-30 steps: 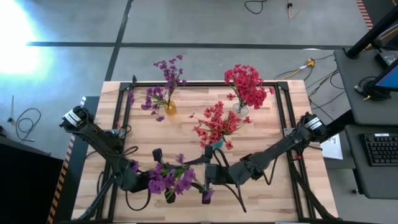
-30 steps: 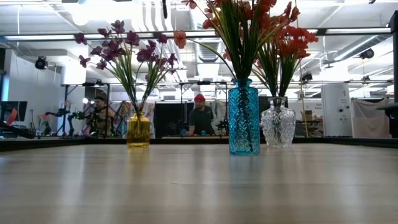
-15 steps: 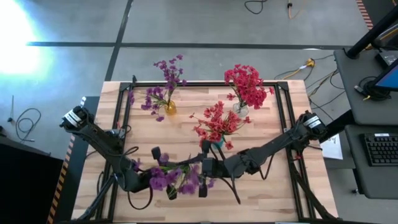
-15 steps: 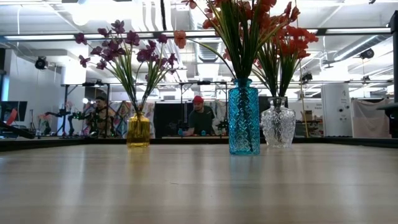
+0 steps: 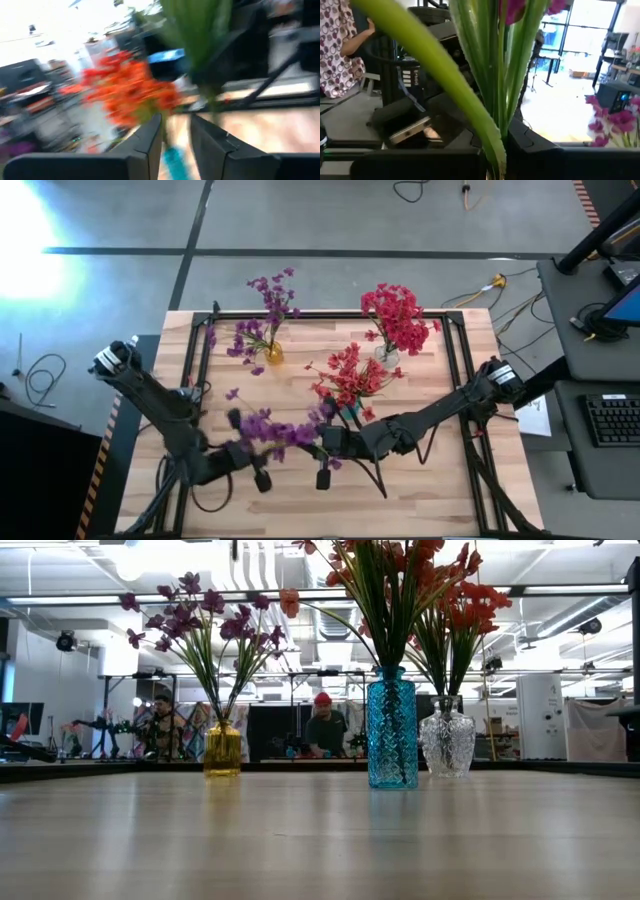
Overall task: Sort flowers into vase by color
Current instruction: Put the violet flowers into the yellow vase
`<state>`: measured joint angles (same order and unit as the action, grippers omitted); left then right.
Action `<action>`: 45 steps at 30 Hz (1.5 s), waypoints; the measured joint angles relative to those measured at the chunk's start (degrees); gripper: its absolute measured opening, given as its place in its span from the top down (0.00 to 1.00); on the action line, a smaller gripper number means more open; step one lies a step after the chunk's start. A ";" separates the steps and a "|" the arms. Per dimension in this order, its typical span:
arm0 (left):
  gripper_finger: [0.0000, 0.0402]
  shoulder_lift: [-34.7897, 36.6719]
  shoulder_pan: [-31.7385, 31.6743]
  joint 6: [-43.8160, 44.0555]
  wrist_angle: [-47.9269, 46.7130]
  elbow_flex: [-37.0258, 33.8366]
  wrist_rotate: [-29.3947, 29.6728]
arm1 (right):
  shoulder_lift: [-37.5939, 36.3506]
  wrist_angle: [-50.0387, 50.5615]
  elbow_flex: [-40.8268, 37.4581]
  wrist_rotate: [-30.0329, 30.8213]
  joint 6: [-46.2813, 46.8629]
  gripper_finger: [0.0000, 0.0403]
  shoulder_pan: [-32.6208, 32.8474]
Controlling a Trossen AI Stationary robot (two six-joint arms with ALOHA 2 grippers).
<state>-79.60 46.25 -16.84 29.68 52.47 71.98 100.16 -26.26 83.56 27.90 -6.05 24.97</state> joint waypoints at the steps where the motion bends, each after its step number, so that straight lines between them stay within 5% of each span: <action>1: 0.78 1.50 0.97 0.70 -2.65 0.00 2.71 | 0.01 0.29 0.58 -0.23 -0.57 0.96 -0.34; 7: 0.76 10.02 6.06 9.89 -18.11 0.00 11.39 | 0.61 -0.10 3.90 -0.26 -0.36 0.96 -3.38; 14: 0.78 16.82 7.26 14.45 -30.19 0.00 11.91 | 5.26 -4.89 7.21 0.42 -1.57 0.96 -6.27; 20: 0.78 21.32 7.33 14.44 -36.73 0.00 11.70 | 8.94 -7.30 12.01 7.99 -4.98 0.96 -7.86; 34: 0.78 33.05 7.26 12.36 -43.95 0.00 6.99 | 19.75 -7.08 31.48 12.85 -17.83 0.96 -14.39; 40: 0.78 37.85 7.26 11.24 -44.91 0.00 9.12 | 20.84 -6.45 33.99 19.95 -13.29 0.96 -17.92; 45: 0.78 39.76 7.28 11.89 -48.26 0.02 9.10 | 20.74 -5.05 34.02 23.44 -18.36 0.96 -18.17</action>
<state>-39.84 53.54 -4.95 -18.58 52.49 81.08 120.90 -31.31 117.58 51.35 -24.41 6.80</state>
